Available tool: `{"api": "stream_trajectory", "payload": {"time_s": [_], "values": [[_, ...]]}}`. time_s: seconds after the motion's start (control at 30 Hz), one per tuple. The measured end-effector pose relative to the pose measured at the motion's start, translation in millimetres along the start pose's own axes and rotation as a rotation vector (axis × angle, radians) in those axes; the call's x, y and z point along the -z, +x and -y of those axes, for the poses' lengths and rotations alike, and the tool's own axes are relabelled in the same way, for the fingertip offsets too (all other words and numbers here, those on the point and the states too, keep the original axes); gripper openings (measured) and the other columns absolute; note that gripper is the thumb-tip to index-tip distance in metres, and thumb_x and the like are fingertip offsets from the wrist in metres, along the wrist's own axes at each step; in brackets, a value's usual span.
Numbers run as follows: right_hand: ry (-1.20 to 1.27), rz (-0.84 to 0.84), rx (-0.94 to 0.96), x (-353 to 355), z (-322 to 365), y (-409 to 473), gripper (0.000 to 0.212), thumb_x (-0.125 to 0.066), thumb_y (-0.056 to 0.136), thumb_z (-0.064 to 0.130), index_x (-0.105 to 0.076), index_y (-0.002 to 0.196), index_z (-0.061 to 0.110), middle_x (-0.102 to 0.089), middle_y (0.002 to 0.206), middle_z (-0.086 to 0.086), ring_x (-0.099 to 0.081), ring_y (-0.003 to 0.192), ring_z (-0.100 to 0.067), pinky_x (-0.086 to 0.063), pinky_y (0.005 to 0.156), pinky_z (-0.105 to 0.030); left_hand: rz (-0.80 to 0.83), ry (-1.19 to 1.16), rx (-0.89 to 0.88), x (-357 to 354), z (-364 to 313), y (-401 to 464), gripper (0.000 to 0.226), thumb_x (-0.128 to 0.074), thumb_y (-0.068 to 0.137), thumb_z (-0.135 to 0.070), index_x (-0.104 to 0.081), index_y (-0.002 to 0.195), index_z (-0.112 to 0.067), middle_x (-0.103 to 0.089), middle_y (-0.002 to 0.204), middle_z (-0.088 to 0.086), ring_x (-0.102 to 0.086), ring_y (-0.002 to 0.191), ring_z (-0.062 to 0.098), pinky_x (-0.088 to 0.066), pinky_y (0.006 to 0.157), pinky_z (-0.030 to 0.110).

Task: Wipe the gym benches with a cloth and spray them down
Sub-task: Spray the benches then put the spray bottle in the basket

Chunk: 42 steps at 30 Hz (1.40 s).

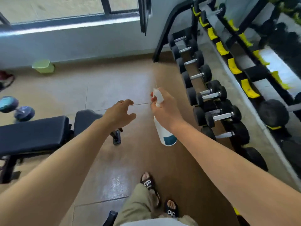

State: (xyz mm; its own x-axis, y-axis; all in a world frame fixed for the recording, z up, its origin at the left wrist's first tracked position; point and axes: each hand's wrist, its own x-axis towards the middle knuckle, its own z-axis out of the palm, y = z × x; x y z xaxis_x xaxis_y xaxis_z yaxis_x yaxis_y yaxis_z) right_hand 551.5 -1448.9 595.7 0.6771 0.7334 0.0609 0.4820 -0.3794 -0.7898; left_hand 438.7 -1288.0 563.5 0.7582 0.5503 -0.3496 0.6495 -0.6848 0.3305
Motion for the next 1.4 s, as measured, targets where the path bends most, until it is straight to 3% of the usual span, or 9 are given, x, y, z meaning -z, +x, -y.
{"api": "stream_trajectory", "payload": {"time_s": [0.07,0.17,0.3,0.63,0.73,0.87,0.97,1.23,1.4], "values": [[0.034,0.047,0.011,-14,1,52,0.022,-0.056,0.098,0.005,-0.058,0.120,0.008,-0.064,0.111,-0.011,-0.061,0.096,-0.022,-0.055,0.081,-0.027,-0.017,-0.026,0.047,12,18,43,0.057,-0.060,0.098,-0.040,-0.041,0.150,-0.026,-0.052,0.145,0.005,-0.051,0.129,0.028,-0.045,0.104,0.045],[0.063,0.085,0.038,-42,0,130,0.023,-0.058,0.099,0.007,-0.057,0.123,0.009,-0.062,0.114,-0.007,-0.056,0.093,-0.014,-0.040,0.069,-0.003,-0.028,-0.067,0.089,35,48,110,0.057,-0.060,0.098,-0.038,-0.041,0.150,-0.025,-0.053,0.144,0.006,-0.053,0.127,0.028,-0.046,0.102,0.043],[0.071,0.117,0.069,-83,6,236,0.028,-0.061,0.098,0.011,-0.056,0.126,0.013,-0.064,0.116,-0.004,-0.056,0.093,-0.010,-0.037,0.066,0.004,-0.048,-0.098,0.165,82,87,192,0.057,-0.060,0.098,-0.040,-0.041,0.150,-0.027,-0.052,0.146,0.005,-0.054,0.126,0.028,-0.047,0.104,0.045],[0.155,0.272,0.157,-156,45,491,0.027,-0.063,0.097,0.011,-0.058,0.124,0.012,-0.065,0.119,-0.005,-0.056,0.094,-0.013,-0.040,0.077,-0.005,-0.134,-0.179,0.355,202,168,378,0.058,-0.062,0.098,-0.039,-0.041,0.151,-0.027,-0.050,0.151,0.007,-0.054,0.130,0.029,-0.047,0.106,0.045],[0.158,0.337,0.211,-184,58,569,0.025,-0.063,0.097,0.010,-0.059,0.122,0.012,-0.065,0.115,-0.002,-0.056,0.093,-0.013,-0.039,0.074,-0.004,-0.178,-0.217,0.453,234,193,429,0.059,-0.061,0.097,-0.040,-0.041,0.151,-0.027,-0.050,0.151,0.007,-0.054,0.130,0.029,-0.046,0.105,0.043],[0.171,0.406,0.274,-216,85,663,0.017,-0.062,0.098,0.012,-0.060,0.114,0.013,-0.064,0.106,0.000,-0.056,0.087,-0.015,-0.043,0.069,-0.018,-0.185,-0.264,0.570,276,227,482,0.059,-0.061,0.096,-0.040,-0.042,0.150,-0.029,-0.051,0.150,0.006,-0.051,0.133,0.028,-0.043,0.106,0.042],[0.171,0.476,0.320,-247,112,722,0.014,-0.061,0.099,0.016,-0.059,0.113,0.016,-0.063,0.105,0.004,-0.056,0.085,-0.013,-0.041,0.066,-0.015,-0.209,-0.312,0.629,305,259,515,0.058,-0.061,0.096,-0.039,-0.043,0.150,-0.028,-0.051,0.150,0.007,-0.050,0.134,0.029,-0.042,0.108,0.042],[0.196,0.586,0.384,-381,185,862,0.012,-0.061,0.097,0.020,-0.058,0.108,0.020,-0.062,0.099,0.008,-0.055,0.078,-0.003,-0.043,0.064,-0.024,-0.233,-0.396,0.738,370,413,613,0.061,-0.063,0.094,-0.041,-0.041,0.150,-0.031,-0.051,0.147,0.010,-0.055,0.124,0.031,-0.047,0.104,0.044],[0.155,0.620,0.393,-471,249,939,0.015,-0.059,0.099,0.022,-0.056,0.112,0.017,-0.064,0.099,0.005,-0.059,0.084,-0.014,-0.053,0.075,-0.039,-0.247,-0.431,0.742,425,518,665,0.059,-0.063,0.096,-0.039,-0.042,0.150,-0.029,-0.049,0.148,0.009,-0.053,0.127,0.030,-0.046,0.107,0.045]]}}
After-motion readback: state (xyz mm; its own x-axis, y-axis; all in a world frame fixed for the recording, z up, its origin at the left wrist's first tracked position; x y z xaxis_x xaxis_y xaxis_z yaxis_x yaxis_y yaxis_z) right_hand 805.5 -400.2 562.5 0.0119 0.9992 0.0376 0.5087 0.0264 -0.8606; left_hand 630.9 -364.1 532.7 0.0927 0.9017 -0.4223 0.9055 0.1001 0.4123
